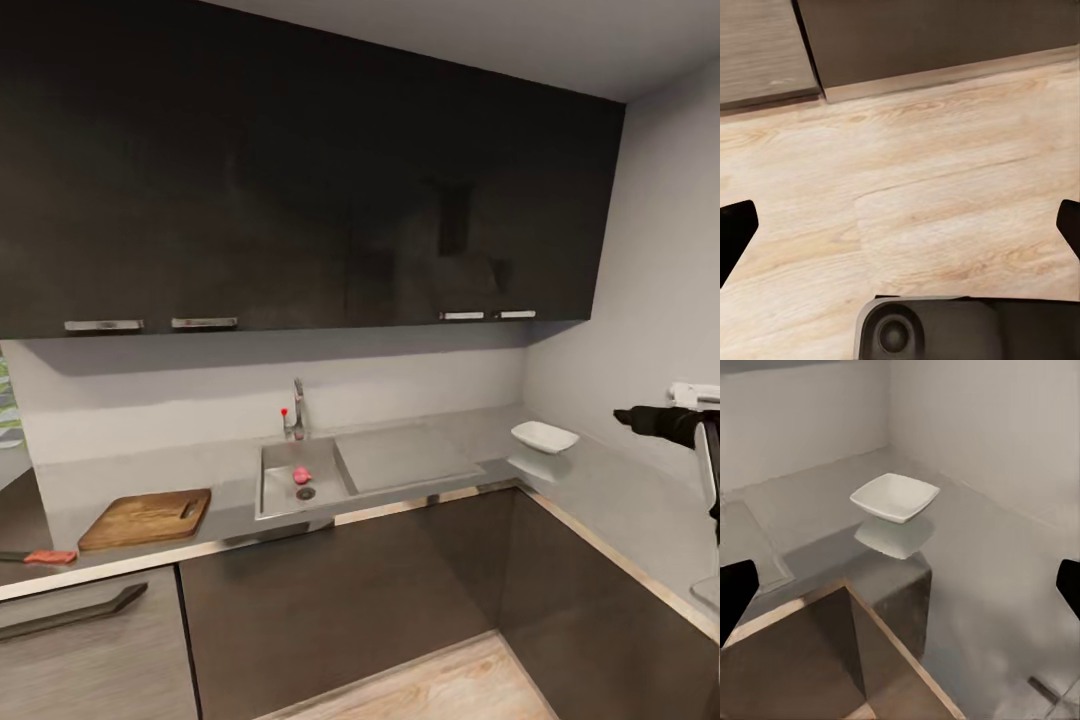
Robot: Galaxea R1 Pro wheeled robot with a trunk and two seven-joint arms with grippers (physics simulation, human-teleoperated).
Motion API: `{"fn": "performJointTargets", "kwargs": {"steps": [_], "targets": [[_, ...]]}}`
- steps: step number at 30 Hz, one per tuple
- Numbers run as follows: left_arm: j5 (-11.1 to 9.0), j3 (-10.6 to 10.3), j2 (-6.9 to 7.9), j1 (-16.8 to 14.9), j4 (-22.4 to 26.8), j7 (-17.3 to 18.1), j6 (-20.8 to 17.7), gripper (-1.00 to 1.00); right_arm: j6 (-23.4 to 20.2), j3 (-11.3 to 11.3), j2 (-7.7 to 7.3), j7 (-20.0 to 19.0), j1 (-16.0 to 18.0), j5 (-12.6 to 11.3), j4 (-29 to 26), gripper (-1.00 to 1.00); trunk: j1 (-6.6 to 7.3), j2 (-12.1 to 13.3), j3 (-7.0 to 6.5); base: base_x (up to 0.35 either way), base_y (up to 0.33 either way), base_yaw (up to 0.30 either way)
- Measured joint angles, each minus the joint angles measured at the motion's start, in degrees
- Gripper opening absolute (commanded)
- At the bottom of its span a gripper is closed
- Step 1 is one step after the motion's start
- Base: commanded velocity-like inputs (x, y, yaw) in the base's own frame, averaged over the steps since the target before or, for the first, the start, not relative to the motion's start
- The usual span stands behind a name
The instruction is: In the kitchen, take the Vidalia onion out of the sink, dice it on the chopping board with the paring knife, put the diced onion into the bowl on the countertop, then place both the paring knife and the chopping board into the sink.
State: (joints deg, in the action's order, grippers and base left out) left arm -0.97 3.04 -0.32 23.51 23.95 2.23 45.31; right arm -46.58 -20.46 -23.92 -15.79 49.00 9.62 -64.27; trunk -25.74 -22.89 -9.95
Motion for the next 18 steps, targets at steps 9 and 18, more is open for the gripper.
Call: {"fn": "performJointTargets", "kwargs": {"steps": [9, 18], "targets": [[0.00, 0.00, 0.00, 0.00, -0.04, 0.00, 0.00, 1.00, -0.36, 3.28, -1.19, -11.25, 3.09, -0.94, 6.89, 1.00, 0.00, 0.00, 0.00, 0.190, -0.114, 0.000], [0.00, 0.00, 0.00, 0.00, -0.15, 0.00, 0.00, 1.00, -4.24, 7.54, -0.66, -11.92, 7.87, -0.94, 8.59, 1.00, -0.01, 0.00, 0.00, 0.177, -0.099, 0.000]]}}
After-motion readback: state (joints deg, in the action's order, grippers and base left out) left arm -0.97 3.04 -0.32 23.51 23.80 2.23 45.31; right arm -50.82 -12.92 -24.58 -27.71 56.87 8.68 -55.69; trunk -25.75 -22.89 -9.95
